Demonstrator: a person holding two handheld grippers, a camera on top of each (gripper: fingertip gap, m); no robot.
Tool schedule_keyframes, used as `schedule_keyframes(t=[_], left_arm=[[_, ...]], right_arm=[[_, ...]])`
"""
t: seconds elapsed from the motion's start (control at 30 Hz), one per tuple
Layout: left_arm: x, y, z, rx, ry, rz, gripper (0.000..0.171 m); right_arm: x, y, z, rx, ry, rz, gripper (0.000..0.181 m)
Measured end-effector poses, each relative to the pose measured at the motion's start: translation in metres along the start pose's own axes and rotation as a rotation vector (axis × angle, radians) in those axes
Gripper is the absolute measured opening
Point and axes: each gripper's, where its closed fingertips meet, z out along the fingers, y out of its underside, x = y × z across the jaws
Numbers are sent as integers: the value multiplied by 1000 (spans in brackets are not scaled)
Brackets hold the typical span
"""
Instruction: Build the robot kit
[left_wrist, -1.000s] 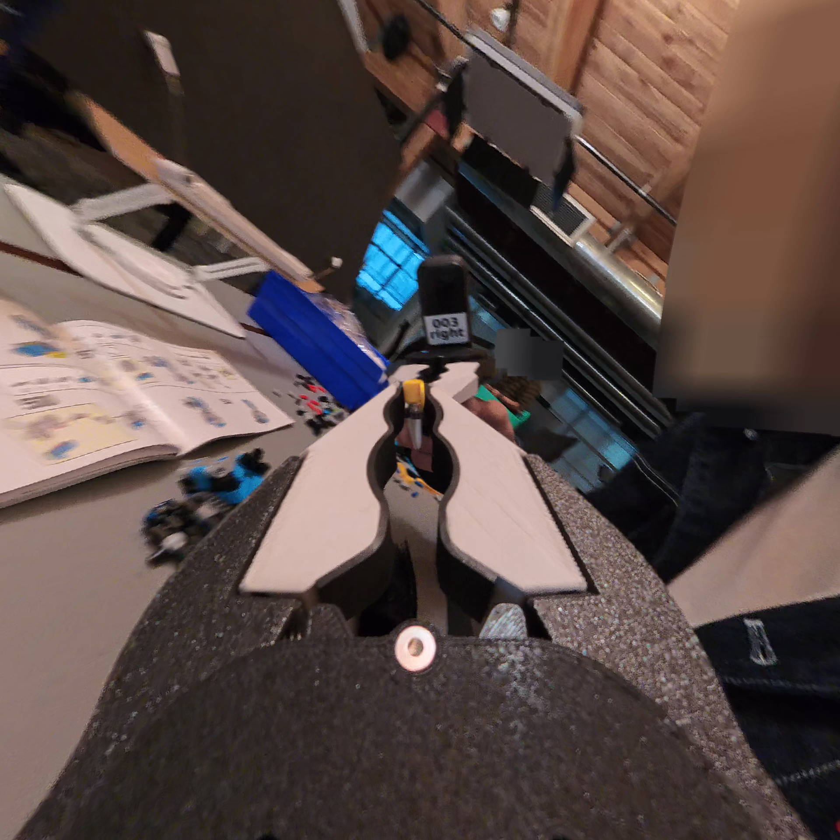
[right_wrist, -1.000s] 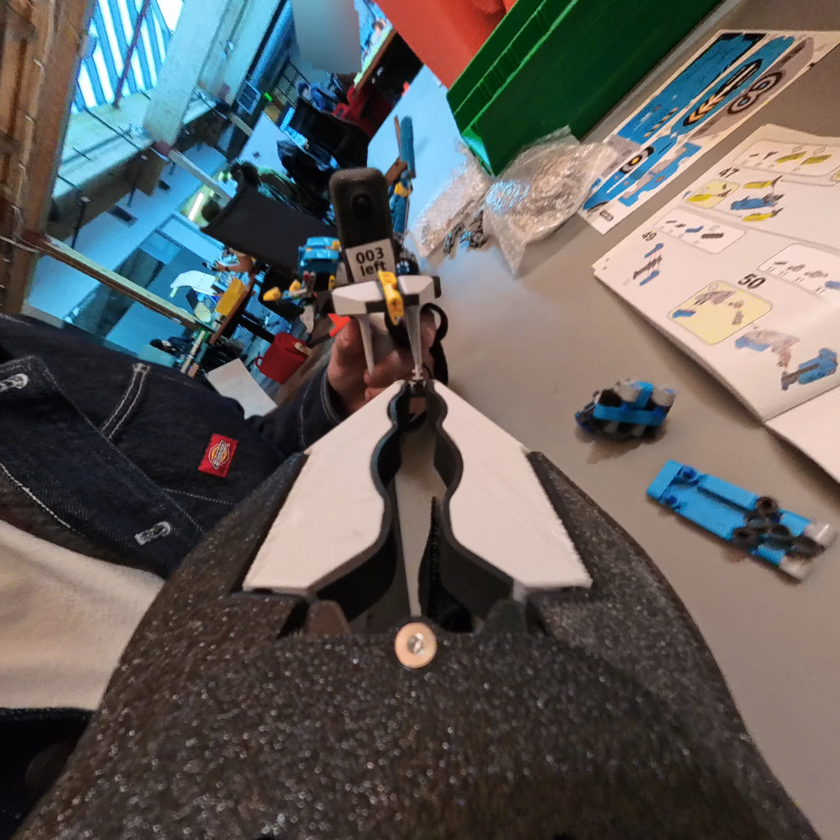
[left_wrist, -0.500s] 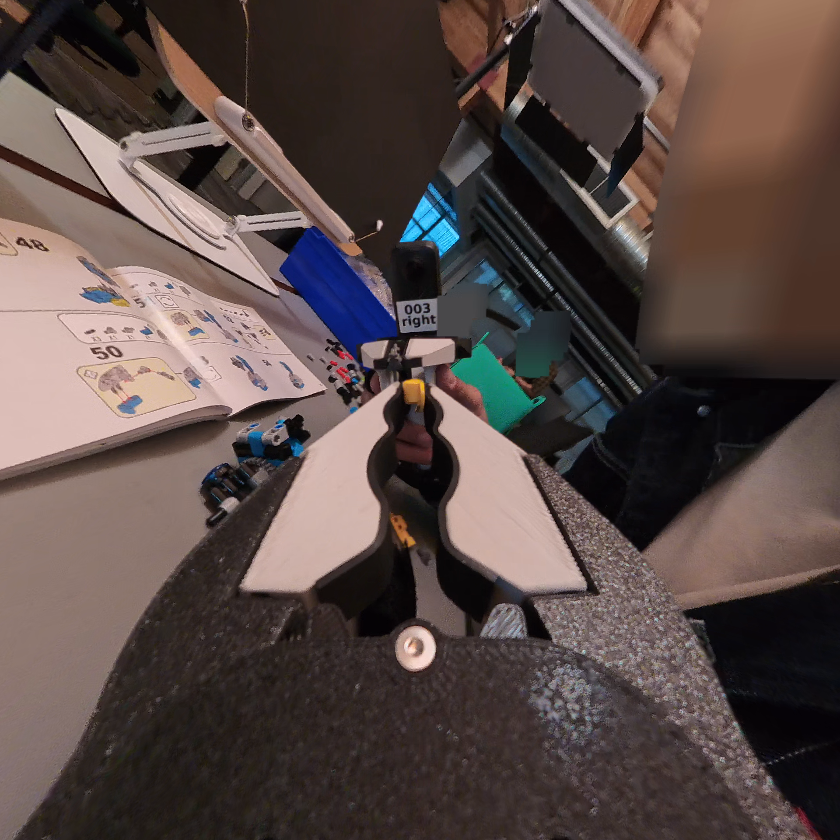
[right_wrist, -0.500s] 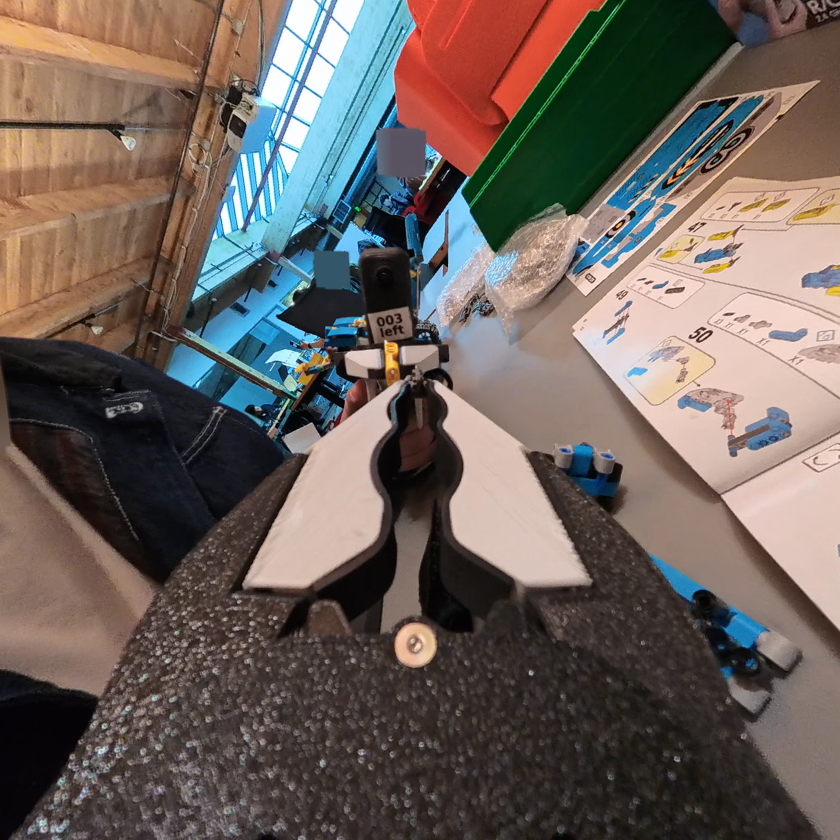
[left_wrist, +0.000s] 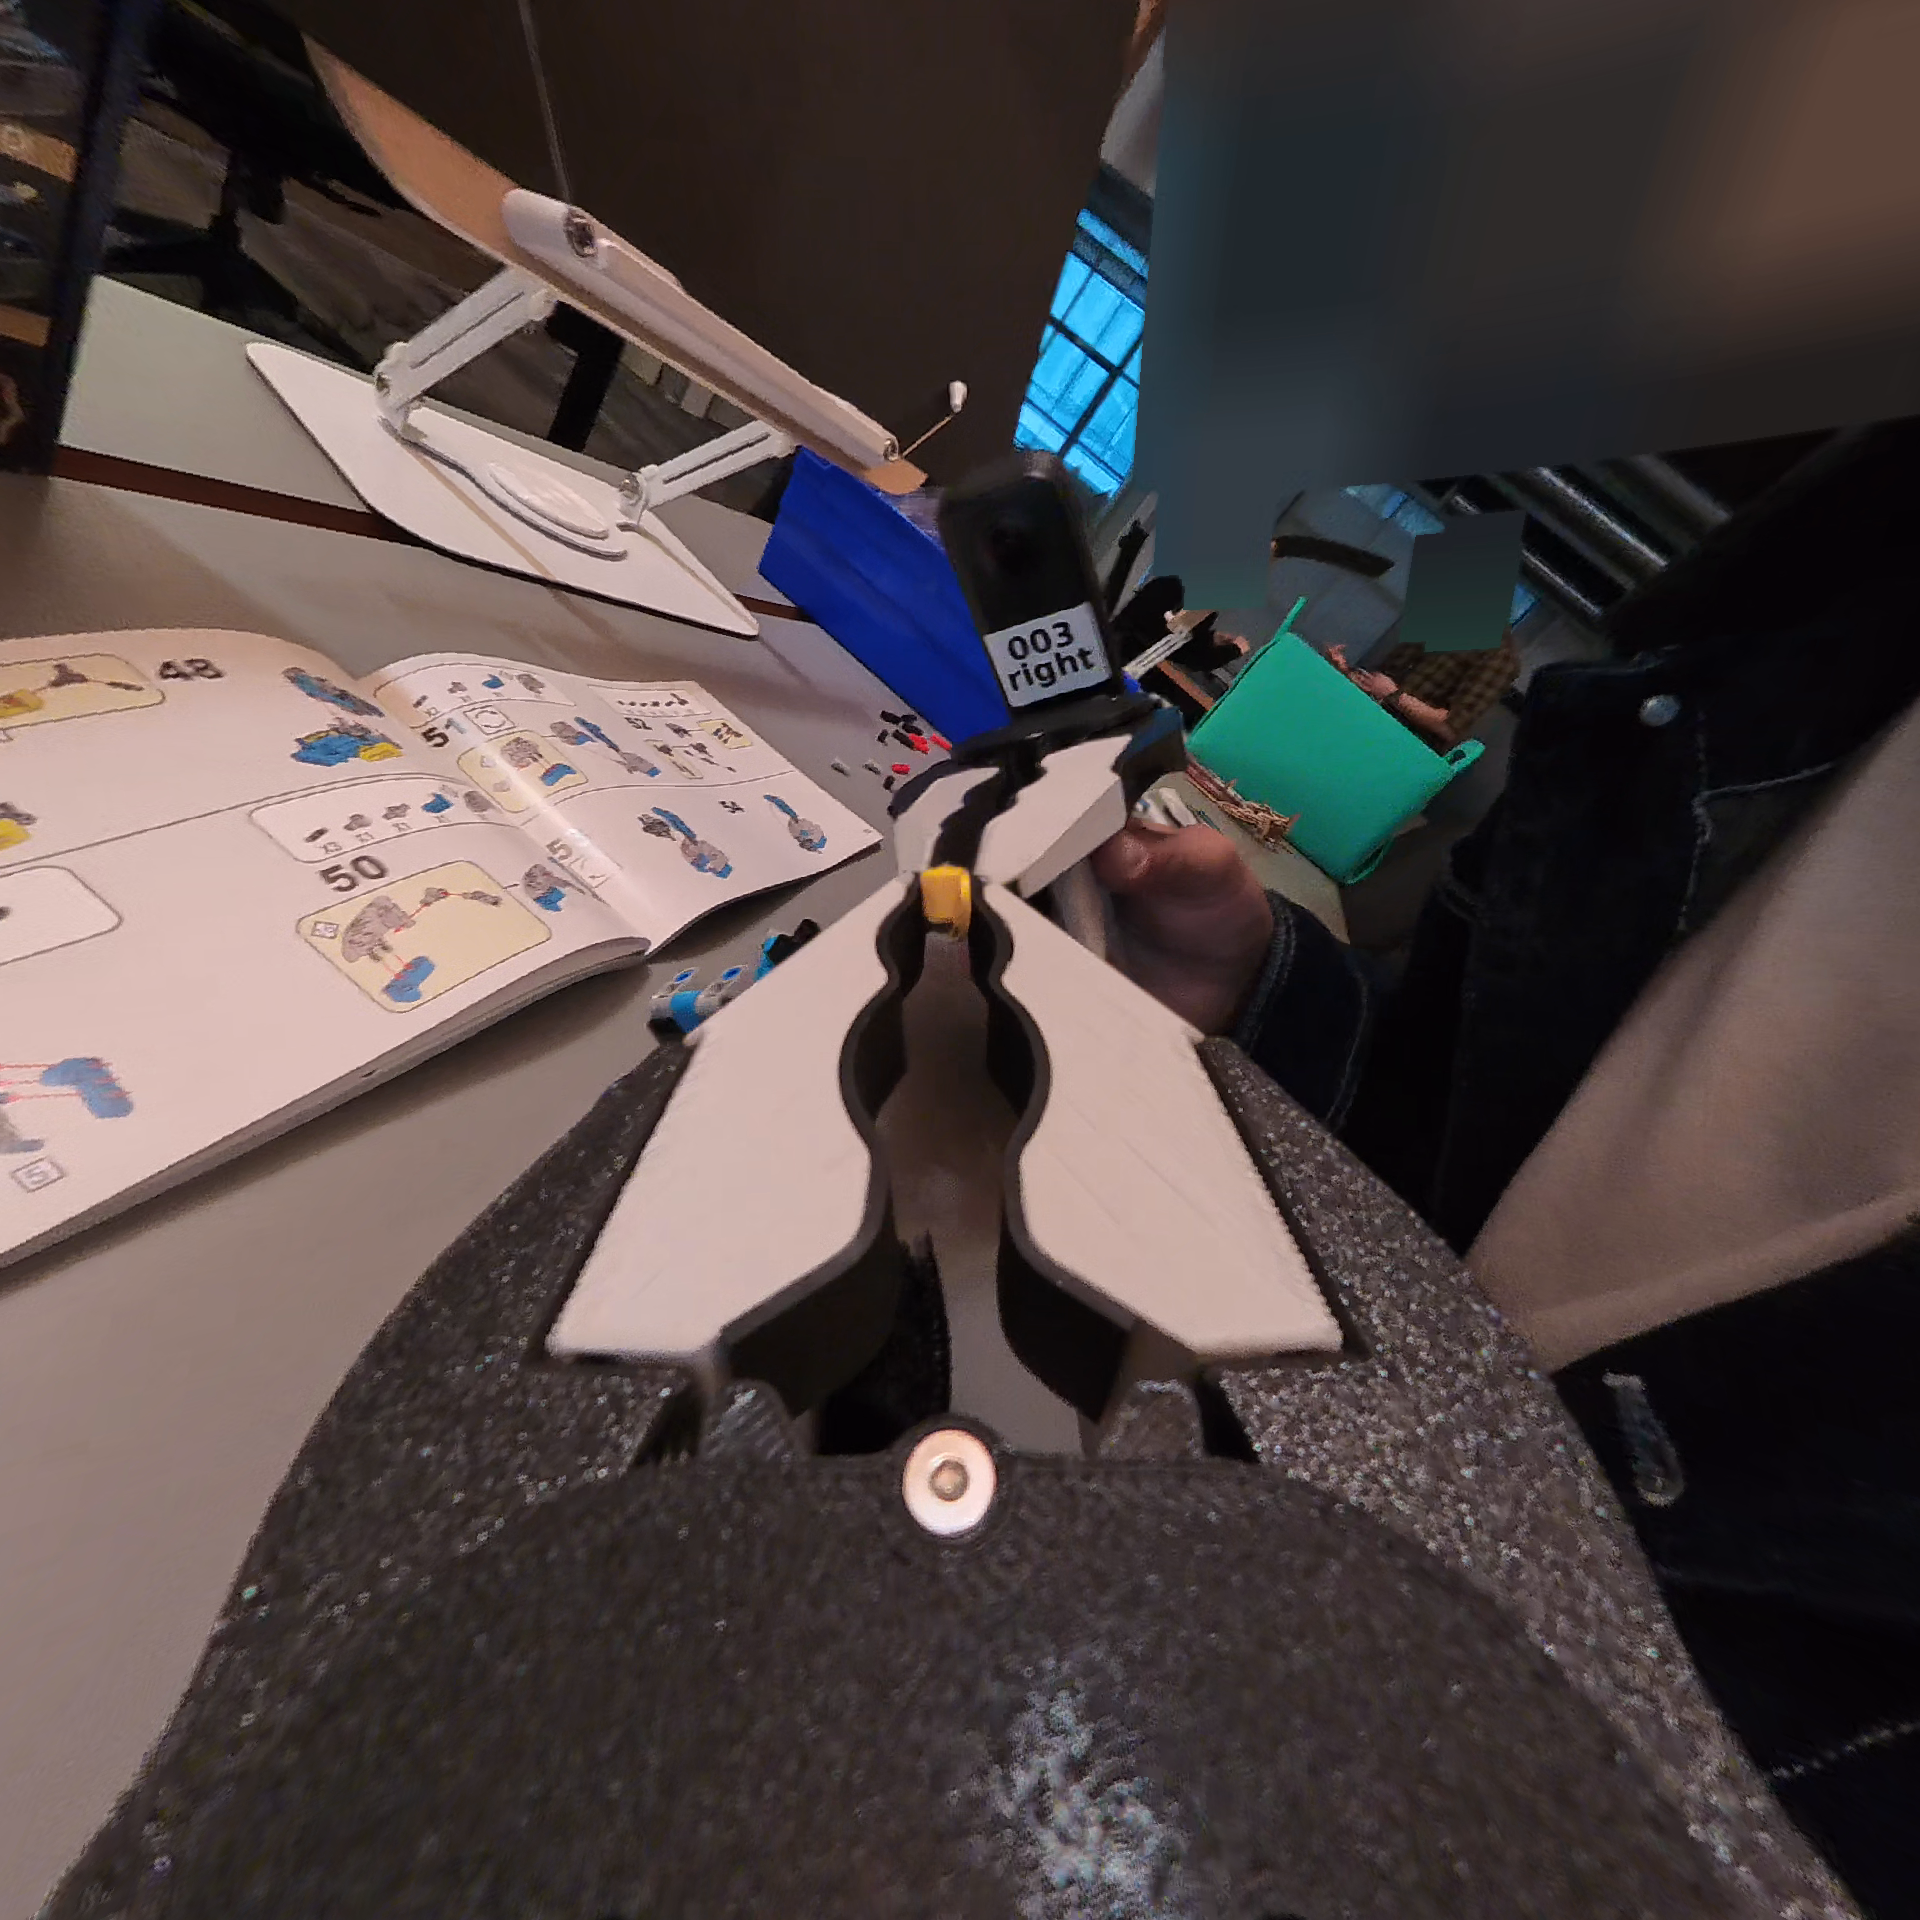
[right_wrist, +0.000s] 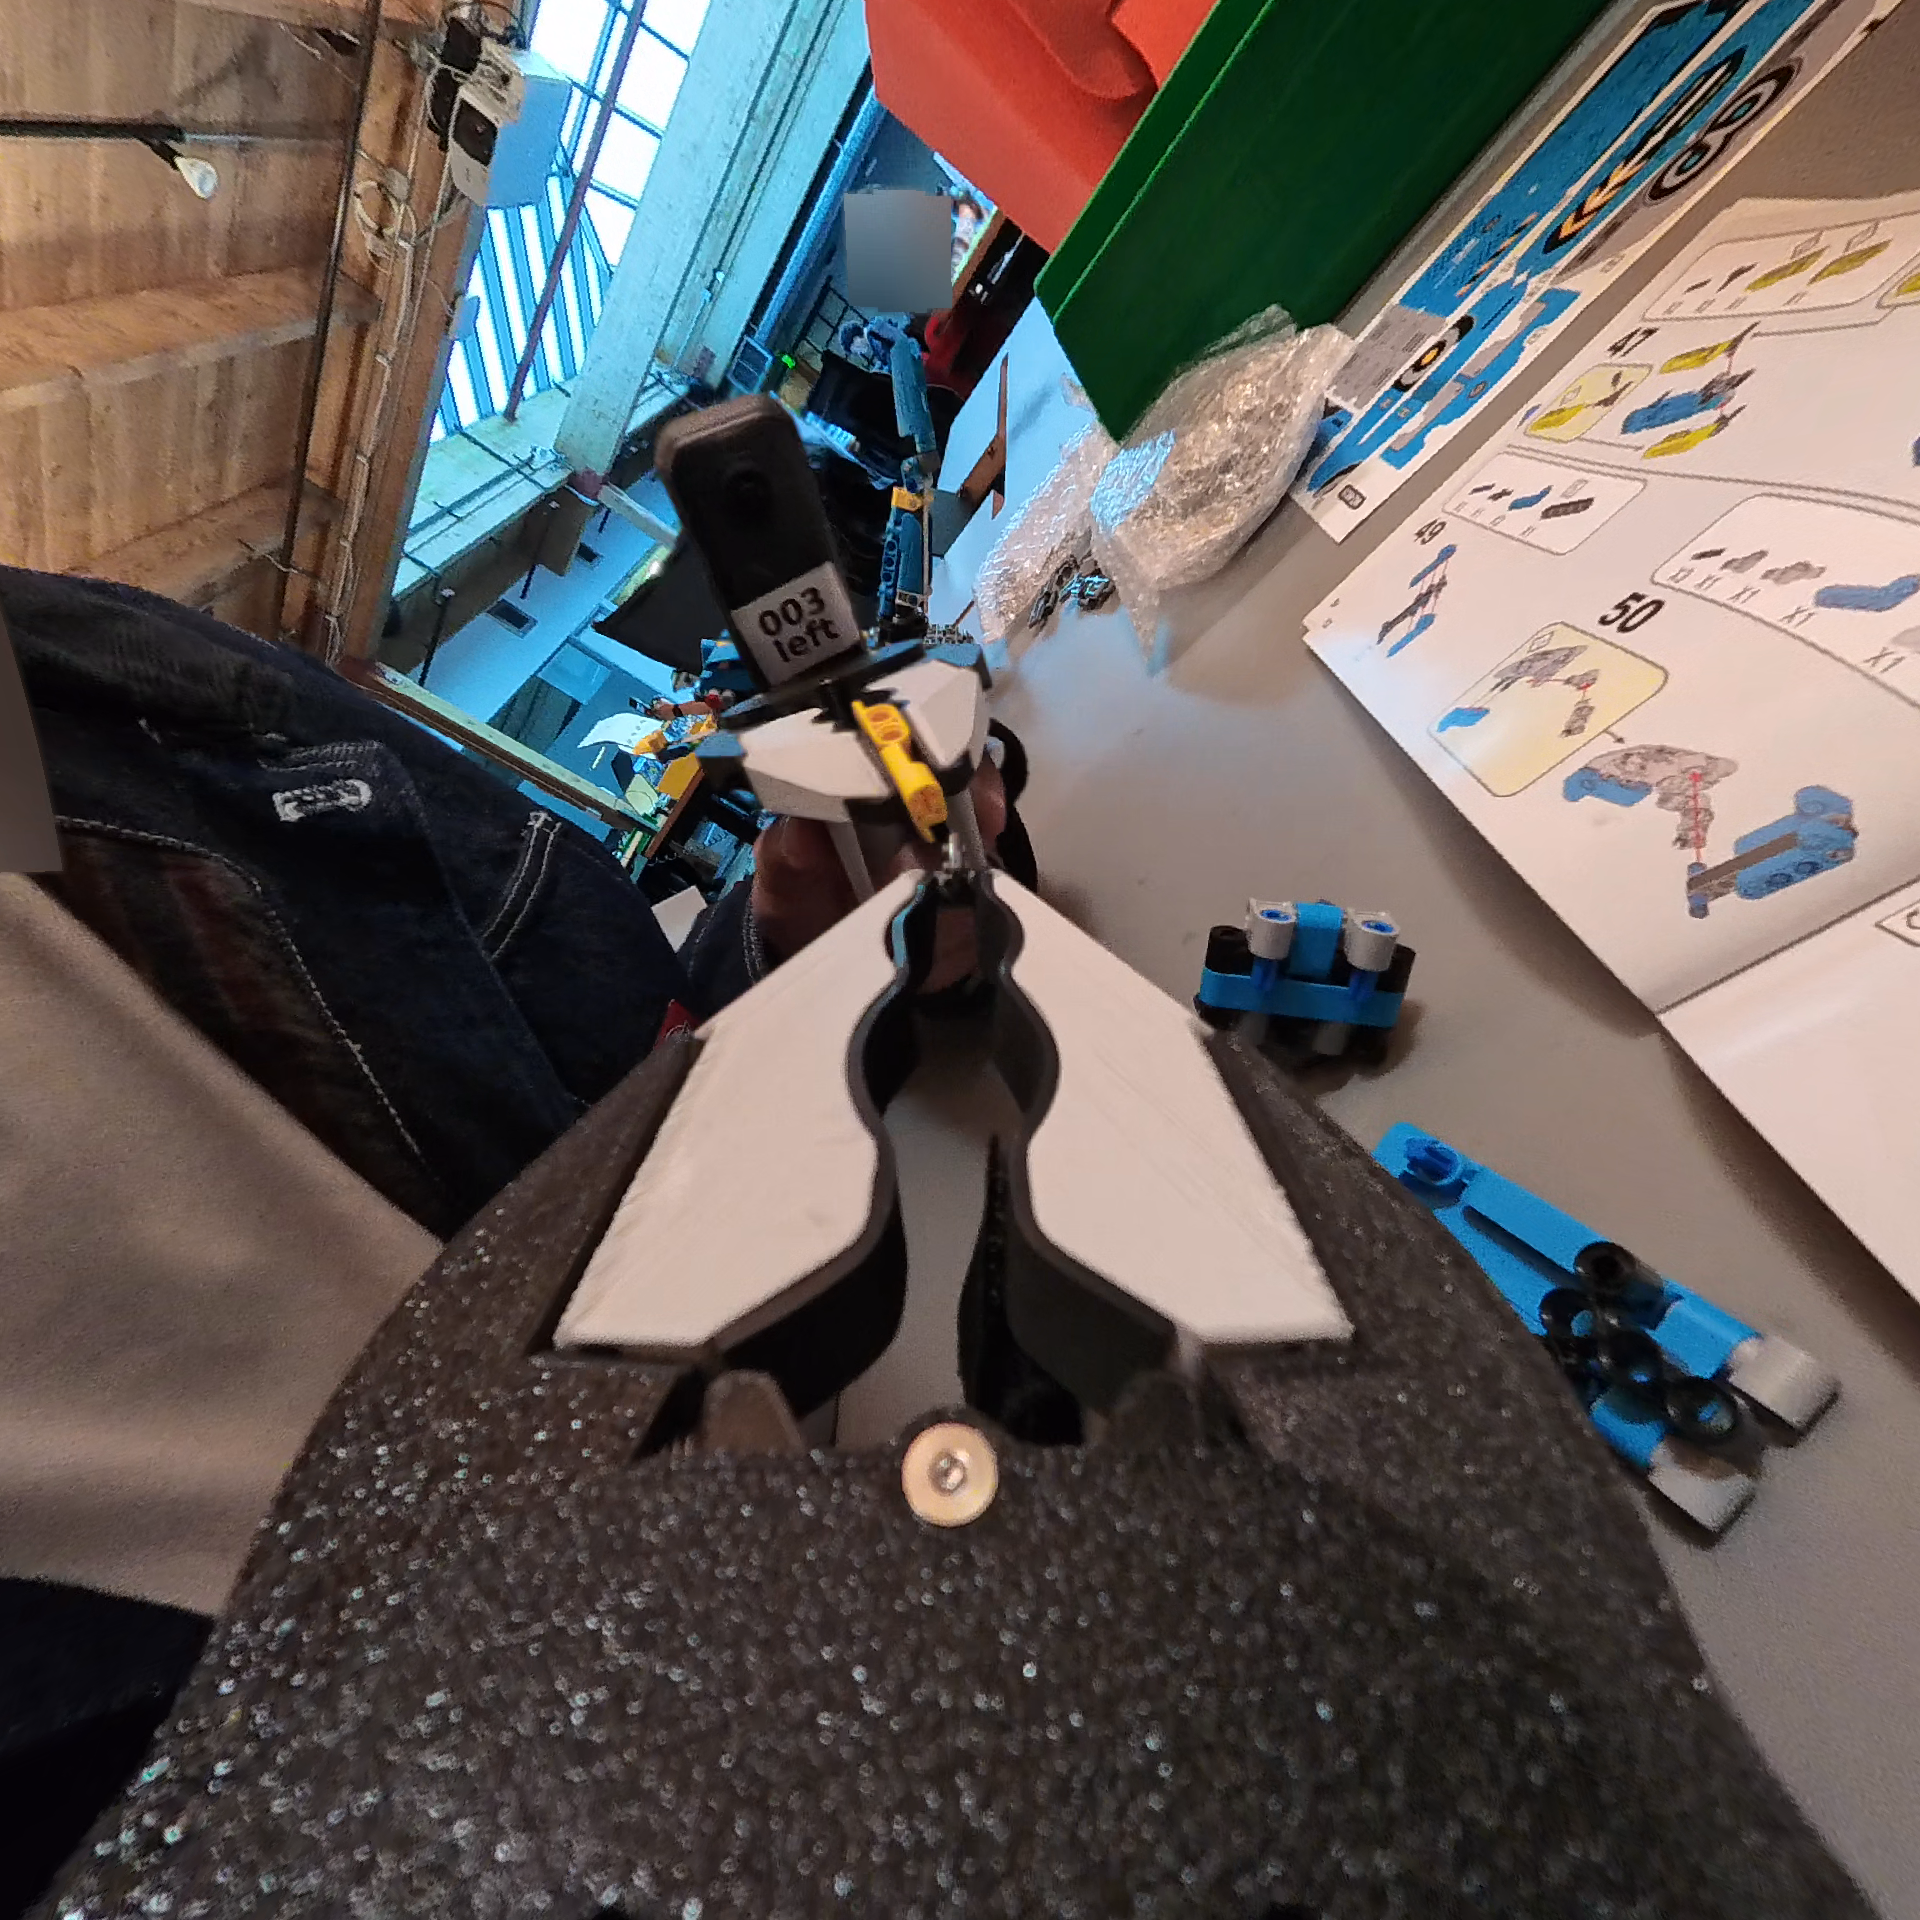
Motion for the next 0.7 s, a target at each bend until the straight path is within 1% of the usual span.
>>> schedule_keyframes(t=[0.1, 0.5, 0.6, 0.7], left_arm=[[6, 0, 2, 5, 46, -25, 7], [9, -3, 1, 22, 72, -49, 7], [8, -12, -5, 82, 118, -132, 7], [13, -30, -16, 197, 235, -263, 7]], right_arm=[[1, 1, -1, -6, 6, -5, 6], [-2, 3, 1, -16, -3, -6, 6], [-2, 1, 0, -14, 3, -6, 6], [-10, -8, -1, 18, -31, 26, 6]])
